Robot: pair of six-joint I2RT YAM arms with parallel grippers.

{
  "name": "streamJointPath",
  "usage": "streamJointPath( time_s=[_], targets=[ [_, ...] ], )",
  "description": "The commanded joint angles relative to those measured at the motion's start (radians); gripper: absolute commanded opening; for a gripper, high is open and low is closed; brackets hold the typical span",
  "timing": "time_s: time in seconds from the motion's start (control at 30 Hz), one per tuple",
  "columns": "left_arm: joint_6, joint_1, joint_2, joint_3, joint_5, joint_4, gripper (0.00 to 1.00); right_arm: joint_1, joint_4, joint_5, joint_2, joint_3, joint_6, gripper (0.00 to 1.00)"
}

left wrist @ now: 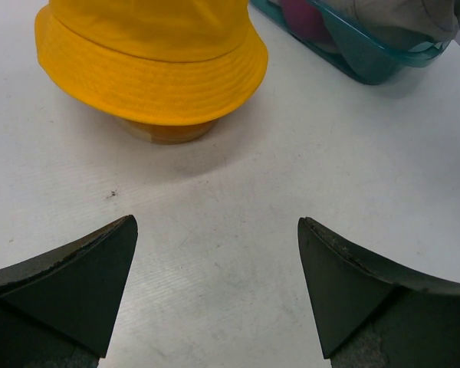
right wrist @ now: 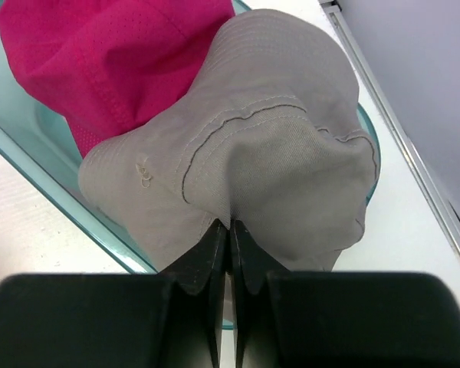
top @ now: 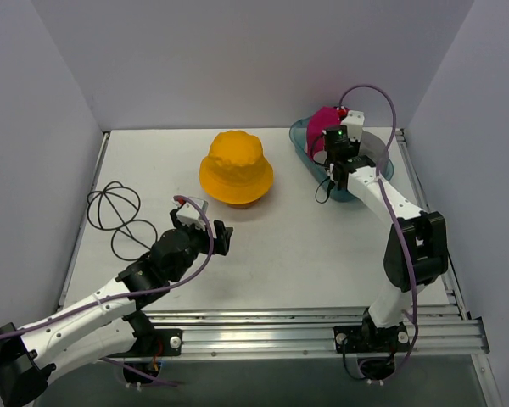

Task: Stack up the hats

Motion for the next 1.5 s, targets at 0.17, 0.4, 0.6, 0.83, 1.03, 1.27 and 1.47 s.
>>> streamJointPath(
  time_s=[0.17,0.4,0.6,0.83,1.03,1.27,1.47],
  targets=[
    [0.007,-0.005,0.015,0.013,-0.016,0.05,0.95,-0.001,-0.116,0.1,-0.058,0.081,-0.026,0.0],
    [0.007,-0.005,0.029,0.013,-0.019,0.056,0.95,0.004,-0.236,0.13,-0.109,0.179,-0.047,0.0],
    [0.005,-0.005,0.02,0.008,-0.035,0.051,0.95,0.01,-0.251,0.081,-0.169,0.253,-0.073,0.0],
    [0.004,-0.005,0.013,0.007,-0.042,0.045,0.95,0.079,-0.259,0.055,-0.258,0.288,-0.173,0.0],
    [-0.013,-0.005,0.007,0.013,-0.077,0.024,0.95,0.088,-0.26,-0.21,-0.312,0.326,-0.172,0.0],
    [-0.024,-0.005,-0.1,-0.01,-0.143,-0.011,0.95,0.198,-0.265,-0.298,-0.26,0.391,-0.208,0.0],
    [-0.027,-0.005,-0.181,-0.036,-0.157,-0.019,0.95,0.258,-0.237,-0.34,-0.204,0.441,-0.254,0.0]
  ],
)
